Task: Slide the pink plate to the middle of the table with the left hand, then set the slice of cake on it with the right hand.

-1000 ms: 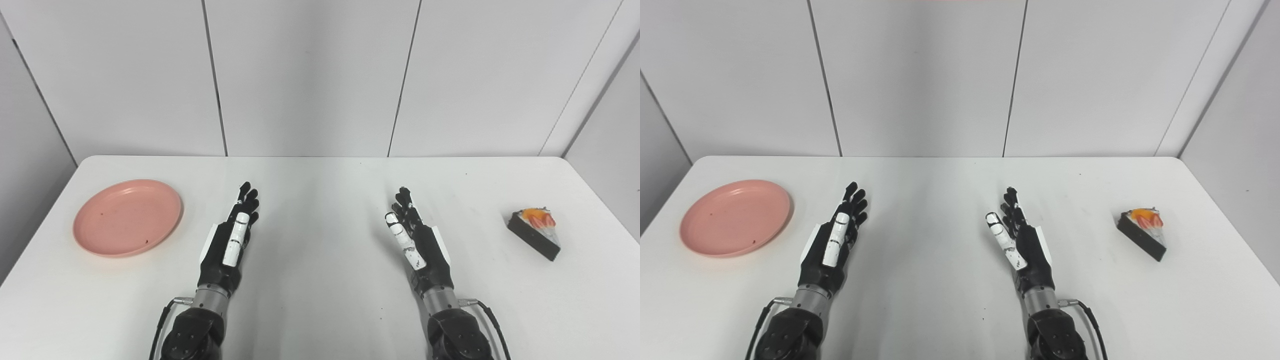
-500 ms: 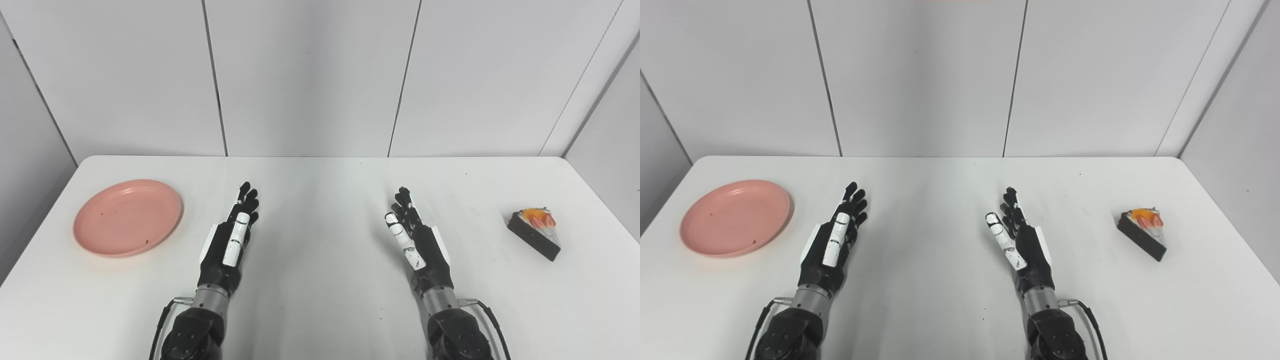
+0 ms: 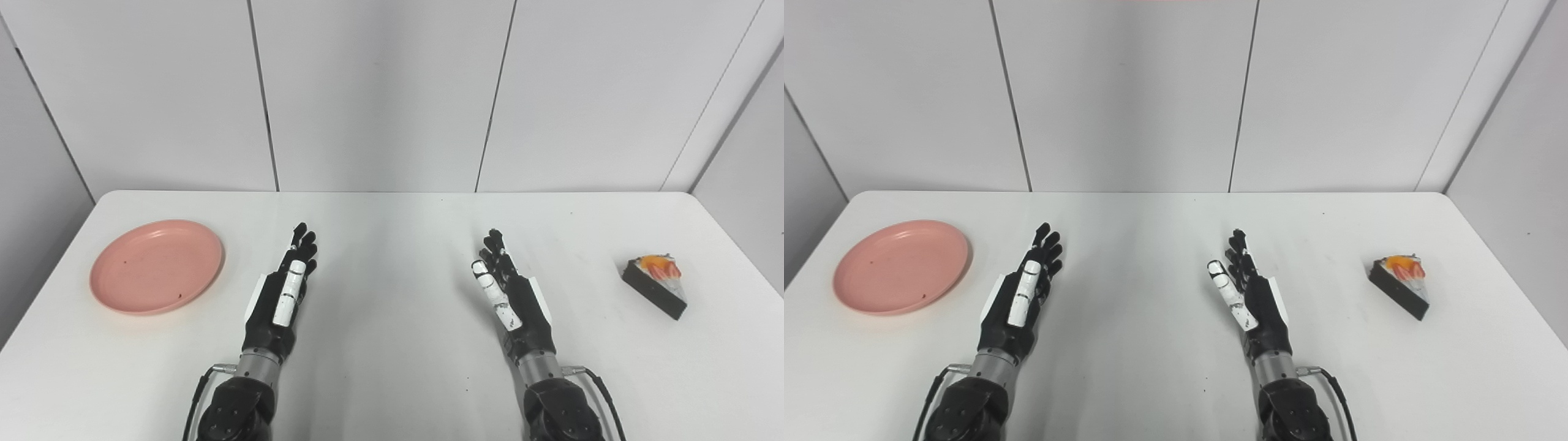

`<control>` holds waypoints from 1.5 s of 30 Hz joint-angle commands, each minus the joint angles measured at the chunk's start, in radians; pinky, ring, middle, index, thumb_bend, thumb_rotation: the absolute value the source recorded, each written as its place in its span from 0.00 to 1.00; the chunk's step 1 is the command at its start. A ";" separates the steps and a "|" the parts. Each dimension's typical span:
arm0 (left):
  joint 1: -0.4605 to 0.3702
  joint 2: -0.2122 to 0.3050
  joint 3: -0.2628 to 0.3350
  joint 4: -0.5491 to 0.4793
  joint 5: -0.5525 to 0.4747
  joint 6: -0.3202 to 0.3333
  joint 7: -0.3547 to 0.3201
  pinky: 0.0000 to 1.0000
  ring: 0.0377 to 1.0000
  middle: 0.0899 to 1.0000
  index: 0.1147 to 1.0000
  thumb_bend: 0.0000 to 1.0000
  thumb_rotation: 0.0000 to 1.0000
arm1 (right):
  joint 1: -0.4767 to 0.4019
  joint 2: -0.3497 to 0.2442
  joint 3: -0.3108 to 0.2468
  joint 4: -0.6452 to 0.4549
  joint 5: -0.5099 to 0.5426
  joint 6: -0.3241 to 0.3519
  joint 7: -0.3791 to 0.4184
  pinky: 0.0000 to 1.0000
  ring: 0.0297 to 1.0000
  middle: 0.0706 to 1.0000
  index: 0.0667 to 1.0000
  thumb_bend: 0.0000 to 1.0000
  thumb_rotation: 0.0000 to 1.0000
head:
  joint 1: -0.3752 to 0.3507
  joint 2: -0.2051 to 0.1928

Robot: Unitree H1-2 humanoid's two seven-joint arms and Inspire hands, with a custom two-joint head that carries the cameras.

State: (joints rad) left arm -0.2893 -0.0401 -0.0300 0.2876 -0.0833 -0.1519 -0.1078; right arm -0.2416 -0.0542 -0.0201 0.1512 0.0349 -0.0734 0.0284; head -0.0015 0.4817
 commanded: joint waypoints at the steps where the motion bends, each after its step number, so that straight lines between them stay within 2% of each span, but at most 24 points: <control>1: 0.043 0.005 0.005 0.036 -0.007 -0.023 -0.004 1.00 1.00 1.00 1.00 0.59 0.95 | 0.005 0.007 0.001 -0.003 0.004 -0.013 0.002 0.99 0.96 0.98 1.00 0.57 0.75 | 0.001 0.001; 7: 0.044 0.005 0.004 0.032 -0.003 -0.025 -0.003 1.00 1.00 1.00 1.00 0.56 0.97 | 0.006 0.005 0.002 -0.004 0.007 -0.011 0.007 1.00 0.98 0.99 1.00 0.59 0.76 | 0.001 0.001; 13: 0.045 0.008 0.002 0.030 0.002 -0.026 -0.003 1.00 1.00 1.00 1.00 0.57 0.97 | 0.008 0.007 0.000 -0.008 0.014 -0.007 0.008 1.00 0.97 0.99 1.00 0.57 0.75 | 0.000 0.002; 23: 0.043 0.007 0.004 0.029 -0.003 -0.017 -0.003 1.00 1.00 1.00 1.00 0.58 0.96 | 0.005 0.007 0.002 -0.006 0.002 -0.009 0.002 1.00 0.97 0.98 1.00 0.59 0.75 | -0.001 0.002; 33: 0.044 0.006 0.008 0.026 -0.033 -0.003 -0.018 1.00 1.00 1.00 1.00 0.57 0.96 | 0.001 0.007 0.004 0.002 -0.012 -0.014 -0.004 1.00 0.97 0.99 1.00 0.59 0.77 | -0.003 0.001; 45: 0.044 0.008 0.008 0.033 -0.024 -0.019 -0.016 1.00 1.00 1.00 1.00 0.56 0.97 | 0.000 0.008 0.004 0.008 -0.007 -0.021 -0.002 1.00 0.96 0.98 1.00 0.60 0.76 | -0.004 0.000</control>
State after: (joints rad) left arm -0.2891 -0.0399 -0.0265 0.2863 -0.1046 -0.1514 -0.1177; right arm -0.2425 -0.0525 -0.0192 0.1530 0.0274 -0.0735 0.0255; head -0.0061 0.4801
